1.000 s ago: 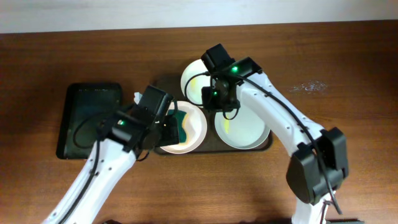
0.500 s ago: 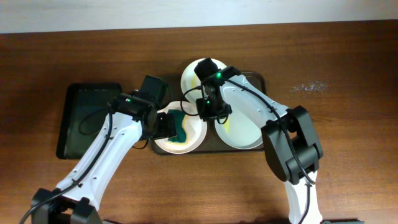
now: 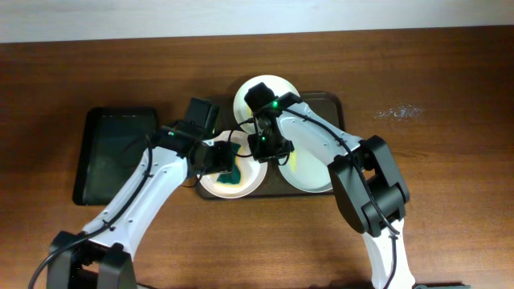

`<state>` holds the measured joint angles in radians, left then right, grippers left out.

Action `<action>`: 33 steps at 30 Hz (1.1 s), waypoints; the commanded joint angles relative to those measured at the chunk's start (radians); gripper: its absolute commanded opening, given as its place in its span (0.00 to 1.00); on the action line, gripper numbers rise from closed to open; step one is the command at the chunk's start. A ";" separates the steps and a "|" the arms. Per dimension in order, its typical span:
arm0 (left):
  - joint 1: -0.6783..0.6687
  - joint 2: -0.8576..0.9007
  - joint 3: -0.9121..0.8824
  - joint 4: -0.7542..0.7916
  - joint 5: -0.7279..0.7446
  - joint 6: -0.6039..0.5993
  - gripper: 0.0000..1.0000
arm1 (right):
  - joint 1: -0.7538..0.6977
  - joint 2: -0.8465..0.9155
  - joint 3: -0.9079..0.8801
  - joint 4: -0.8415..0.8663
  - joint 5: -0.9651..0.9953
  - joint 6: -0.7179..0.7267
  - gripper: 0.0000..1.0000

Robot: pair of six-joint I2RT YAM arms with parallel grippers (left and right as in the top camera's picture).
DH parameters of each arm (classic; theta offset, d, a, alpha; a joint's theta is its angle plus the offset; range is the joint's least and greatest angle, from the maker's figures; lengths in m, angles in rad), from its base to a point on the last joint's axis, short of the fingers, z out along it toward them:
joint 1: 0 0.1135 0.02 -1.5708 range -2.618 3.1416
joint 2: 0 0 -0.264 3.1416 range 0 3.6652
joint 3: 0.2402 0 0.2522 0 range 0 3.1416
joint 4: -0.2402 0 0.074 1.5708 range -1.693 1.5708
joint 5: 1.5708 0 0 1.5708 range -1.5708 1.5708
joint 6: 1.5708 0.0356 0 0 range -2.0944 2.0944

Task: Clean dirty plates on tray and stack at the side
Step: 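Scrub the pink plate with the sponge in the left gripper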

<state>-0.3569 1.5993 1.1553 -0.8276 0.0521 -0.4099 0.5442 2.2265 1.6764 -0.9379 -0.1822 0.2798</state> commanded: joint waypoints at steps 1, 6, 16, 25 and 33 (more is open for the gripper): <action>0.002 0.012 -0.072 0.089 0.082 0.057 0.71 | 0.005 0.014 -0.033 0.000 -0.002 0.016 0.20; 0.002 0.163 -0.082 0.196 0.082 0.058 0.65 | 0.005 0.014 -0.049 0.011 -0.002 0.016 0.16; 0.002 0.187 -0.140 0.266 -0.204 0.056 0.26 | 0.005 0.014 -0.050 0.012 -0.002 0.016 0.16; 0.002 0.187 -0.162 0.376 -0.052 0.056 0.08 | 0.005 0.014 -0.050 0.015 0.010 0.016 0.16; 0.002 0.093 -0.128 0.270 -0.382 -0.072 0.00 | 0.005 0.014 -0.050 0.015 0.010 0.016 0.15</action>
<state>-0.3763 1.7725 1.0092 -0.5507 -0.3080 -0.4393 0.5442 2.2215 1.6615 -0.9180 -0.2001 0.2916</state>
